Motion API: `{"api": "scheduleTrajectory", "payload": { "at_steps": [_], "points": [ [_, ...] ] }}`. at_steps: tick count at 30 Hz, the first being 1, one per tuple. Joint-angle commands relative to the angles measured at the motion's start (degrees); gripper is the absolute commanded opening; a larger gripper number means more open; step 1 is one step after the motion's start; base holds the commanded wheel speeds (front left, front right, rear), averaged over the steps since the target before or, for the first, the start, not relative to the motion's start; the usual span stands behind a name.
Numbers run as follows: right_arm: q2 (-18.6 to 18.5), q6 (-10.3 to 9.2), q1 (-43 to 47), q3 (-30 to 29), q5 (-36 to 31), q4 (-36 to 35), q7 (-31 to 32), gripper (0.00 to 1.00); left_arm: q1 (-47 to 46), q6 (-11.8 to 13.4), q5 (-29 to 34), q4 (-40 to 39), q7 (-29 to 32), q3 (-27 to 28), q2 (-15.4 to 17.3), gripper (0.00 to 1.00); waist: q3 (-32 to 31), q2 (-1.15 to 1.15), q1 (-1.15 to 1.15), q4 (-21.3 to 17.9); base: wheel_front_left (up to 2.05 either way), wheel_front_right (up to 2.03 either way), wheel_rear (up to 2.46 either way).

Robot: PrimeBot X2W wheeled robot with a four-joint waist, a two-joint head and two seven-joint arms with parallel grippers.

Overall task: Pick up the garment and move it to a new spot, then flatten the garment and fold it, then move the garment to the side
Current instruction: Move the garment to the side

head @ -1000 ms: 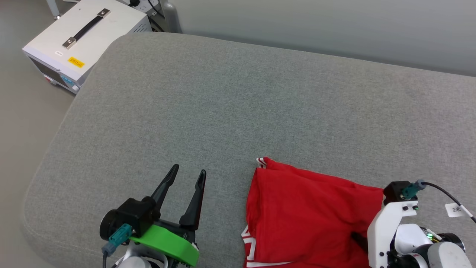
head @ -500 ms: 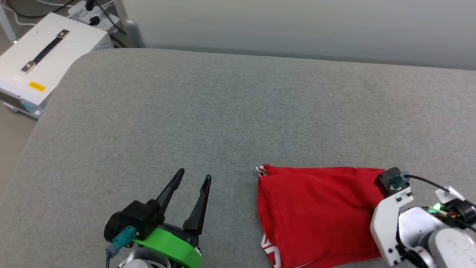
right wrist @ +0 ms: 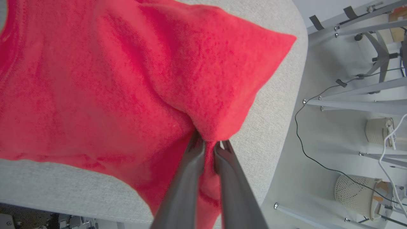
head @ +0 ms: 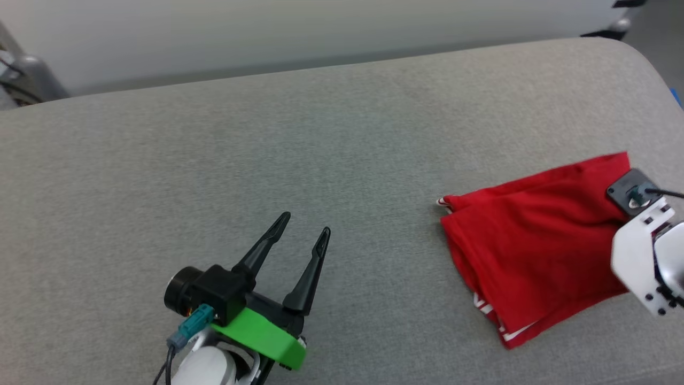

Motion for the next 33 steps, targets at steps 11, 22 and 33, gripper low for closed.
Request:
{"api": "scheduleTrajectory", "payload": {
  "at_steps": [11, 22, 33],
  "points": [
    [-3.4, -0.08, -11.3, -6.5, -2.7, 17.6, -13.2, 0.00, -8.4, -0.2, 1.9, -5.3, -0.3, -1.5, 7.0, 1.00, 16.4, 0.00, 0.00, -12.3, 0.00, 0.00, 0.00],
    [-1.2, -0.08, -17.6, -20.0, -6.5, 38.8, -26.1, 0.00, -12.1, 0.9, 3.1, -18.2, 4.9, 0.3, 11.3, 1.00, 25.4, 0.00, 0.00, -9.4, 0.00, 0.00, 0.00],
    [1.0, -0.08, -25.6, -26.3, -11.9, 52.8, -37.1, 0.00, -11.8, 2.3, 3.6, -23.6, 7.9, 2.1, 14.1, 1.00, 29.6, 0.00, 0.00, -7.2, 0.00, 0.00, 0.00]
  ]
}}
